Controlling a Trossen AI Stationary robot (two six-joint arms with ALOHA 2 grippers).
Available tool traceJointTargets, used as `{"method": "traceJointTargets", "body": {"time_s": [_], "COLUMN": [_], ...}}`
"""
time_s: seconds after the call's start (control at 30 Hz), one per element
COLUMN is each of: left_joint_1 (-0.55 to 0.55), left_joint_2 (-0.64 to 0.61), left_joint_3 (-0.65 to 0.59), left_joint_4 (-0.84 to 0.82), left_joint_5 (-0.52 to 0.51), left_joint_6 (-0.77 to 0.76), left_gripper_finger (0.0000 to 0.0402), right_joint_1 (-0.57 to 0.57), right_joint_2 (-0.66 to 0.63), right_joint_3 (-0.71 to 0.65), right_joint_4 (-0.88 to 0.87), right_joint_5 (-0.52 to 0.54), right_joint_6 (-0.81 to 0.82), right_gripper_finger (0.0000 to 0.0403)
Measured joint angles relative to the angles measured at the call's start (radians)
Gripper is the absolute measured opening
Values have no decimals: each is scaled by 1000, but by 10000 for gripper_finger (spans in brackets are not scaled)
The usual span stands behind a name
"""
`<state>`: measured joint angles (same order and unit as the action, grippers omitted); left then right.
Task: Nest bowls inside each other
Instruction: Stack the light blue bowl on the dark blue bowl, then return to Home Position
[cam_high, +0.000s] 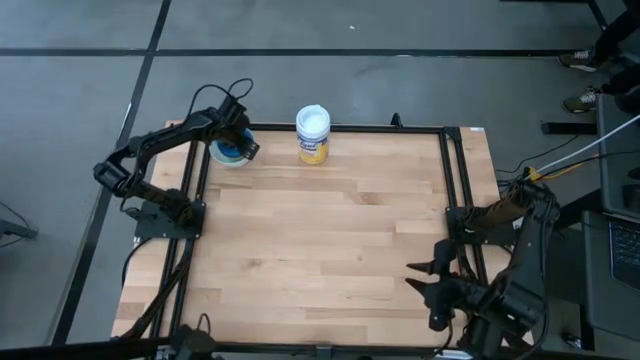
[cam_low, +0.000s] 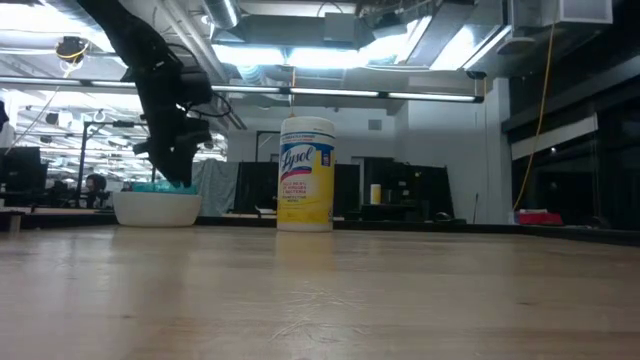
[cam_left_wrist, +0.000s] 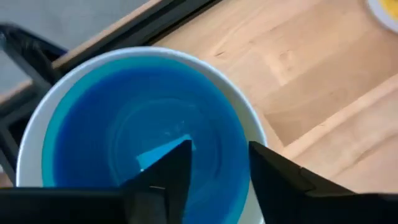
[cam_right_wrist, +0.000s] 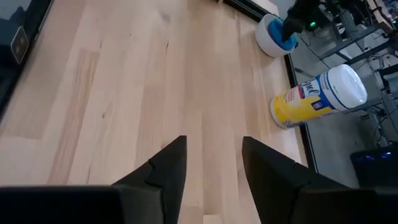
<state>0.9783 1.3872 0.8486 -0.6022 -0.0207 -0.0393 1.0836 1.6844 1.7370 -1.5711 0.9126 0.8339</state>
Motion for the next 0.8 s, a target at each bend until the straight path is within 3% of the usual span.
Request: {"method": "traceJointTargets", "body": {"time_s": [0.13,0.3,0.43,0.53,0.7,0.8], "left_joint_1": [-2,-4,-54,-151,-292,-360], "left_joint_2": [-20,-21,-85,-235,-627,-868], "left_joint_3": [0,0,-11,-80,-281,-403], "left_joint_4": [22,-1,63,239,528,644], "left_joint_5": [33,-31,140,245,206,203], "left_joint_6": [33,43,51,37,14,16], "left_gripper_finger": [171,166,156,153,150,150], "right_joint_1": [-2,-3,-3,10,120,188], "right_joint_2": [-12,-19,-19,-43,-280,-451], "right_joint_3": [0,0,0,-42,-359,-545], "right_joint_4": [0,0,0,7,-3,-3], "right_joint_5": [20,42,42,64,189,359], "right_joint_6": [3,0,-3,23,352,543], "right_gripper_finger": [162,155,143,132,109,105]}}
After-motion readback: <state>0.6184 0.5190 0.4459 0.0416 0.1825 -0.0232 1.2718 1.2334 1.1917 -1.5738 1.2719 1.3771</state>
